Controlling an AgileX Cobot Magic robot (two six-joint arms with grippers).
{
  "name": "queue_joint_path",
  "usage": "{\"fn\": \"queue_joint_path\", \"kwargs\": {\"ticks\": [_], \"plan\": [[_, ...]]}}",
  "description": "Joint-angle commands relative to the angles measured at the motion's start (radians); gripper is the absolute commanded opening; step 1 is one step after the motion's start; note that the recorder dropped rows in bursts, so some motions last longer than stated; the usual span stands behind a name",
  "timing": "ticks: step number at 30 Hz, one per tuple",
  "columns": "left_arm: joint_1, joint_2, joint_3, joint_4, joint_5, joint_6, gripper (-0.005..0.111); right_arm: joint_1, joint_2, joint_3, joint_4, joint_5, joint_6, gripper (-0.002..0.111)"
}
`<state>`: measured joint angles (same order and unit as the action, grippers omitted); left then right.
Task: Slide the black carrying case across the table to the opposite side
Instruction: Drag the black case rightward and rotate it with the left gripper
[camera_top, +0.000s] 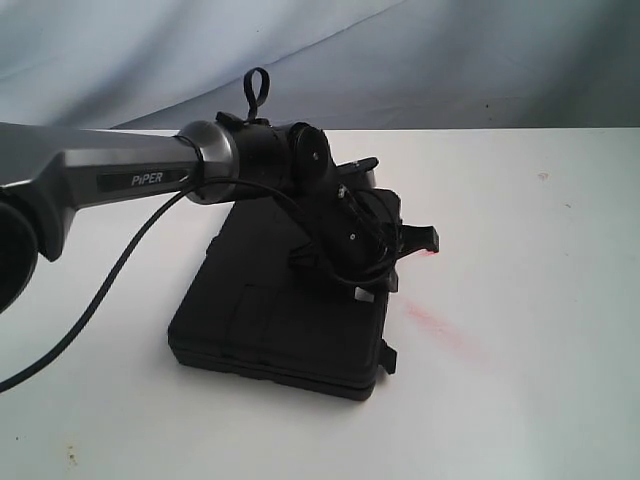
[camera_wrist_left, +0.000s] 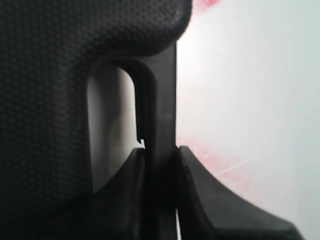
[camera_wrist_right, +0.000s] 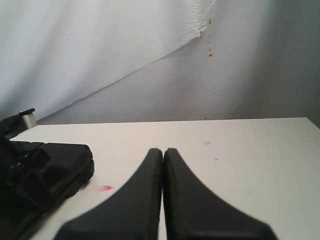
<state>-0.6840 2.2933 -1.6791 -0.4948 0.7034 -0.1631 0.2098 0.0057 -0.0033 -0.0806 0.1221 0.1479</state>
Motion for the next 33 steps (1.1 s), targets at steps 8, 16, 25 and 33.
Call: {"fn": "queue_joint_path", "kwargs": {"ticks": [8,16,25,33], "plan": [[-0.006,-0.003,-0.072,-0.024,-0.011,0.139,0.037,0.001,-0.006,0.003,0.003,-0.001,-0.007,0.0],[-0.006,-0.003,-0.072,-0.016,-0.007,0.139,0.048,0.001,-0.006,0.003,0.003,-0.001,-0.007,0.0],[-0.006,-0.003,-0.072,0.193,0.071,0.111,0.048,0.001,-0.006,0.003,0.003,-0.001,-0.007,0.0],[-0.006,-0.008,-0.072,0.385,0.176,0.08,0.048,0.001,-0.006,0.003,0.003,-0.001,-0.009,0.0]]}}
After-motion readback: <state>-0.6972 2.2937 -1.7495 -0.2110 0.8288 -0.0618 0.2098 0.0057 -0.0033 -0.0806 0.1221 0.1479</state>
